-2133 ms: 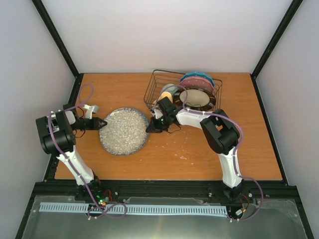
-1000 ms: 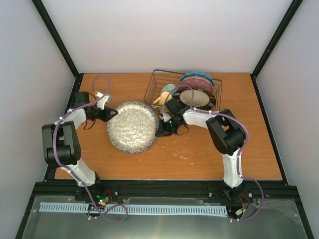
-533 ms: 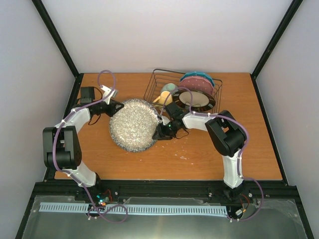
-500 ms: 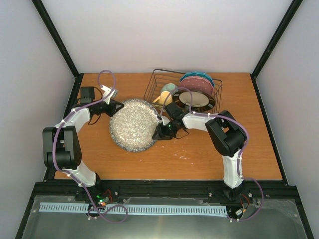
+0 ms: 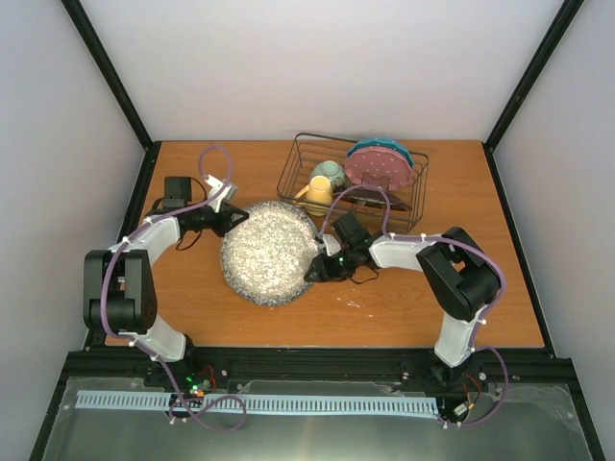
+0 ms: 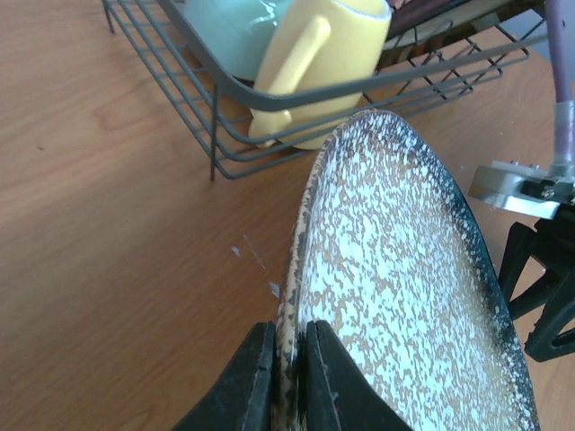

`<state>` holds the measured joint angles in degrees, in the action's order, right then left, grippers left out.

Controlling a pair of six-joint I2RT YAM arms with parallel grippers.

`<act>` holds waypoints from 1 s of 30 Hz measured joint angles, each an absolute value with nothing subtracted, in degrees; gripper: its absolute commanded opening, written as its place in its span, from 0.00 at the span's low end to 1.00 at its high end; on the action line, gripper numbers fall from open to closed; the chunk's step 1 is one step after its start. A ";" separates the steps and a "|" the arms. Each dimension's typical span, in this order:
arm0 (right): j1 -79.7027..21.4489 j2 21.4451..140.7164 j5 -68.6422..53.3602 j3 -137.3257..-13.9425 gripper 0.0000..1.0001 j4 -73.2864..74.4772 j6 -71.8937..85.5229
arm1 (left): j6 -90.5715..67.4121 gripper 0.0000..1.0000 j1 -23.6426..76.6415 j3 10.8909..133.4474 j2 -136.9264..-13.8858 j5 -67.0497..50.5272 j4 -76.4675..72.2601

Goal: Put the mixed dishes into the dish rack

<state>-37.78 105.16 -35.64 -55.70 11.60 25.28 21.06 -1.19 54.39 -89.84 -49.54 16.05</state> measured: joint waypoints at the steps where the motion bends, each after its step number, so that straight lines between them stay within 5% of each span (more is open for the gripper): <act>1: -37.50 104.14 -35.68 -54.08 0.46 10.79 24.86 | 21.17 0.01 -0.84 53.91 -89.95 -49.54 16.03; 20: -31.48 87.85 -28.75 -44.18 0.50 8.29 15.07 | 24.14 0.01 1.41 52.53 -94.26 -54.87 21.47; 30: -27.83 88.40 -35.68 -44.34 0.49 -1.61 13.13 | 24.38 0.01 2.85 49.98 -92.71 -56.77 20.95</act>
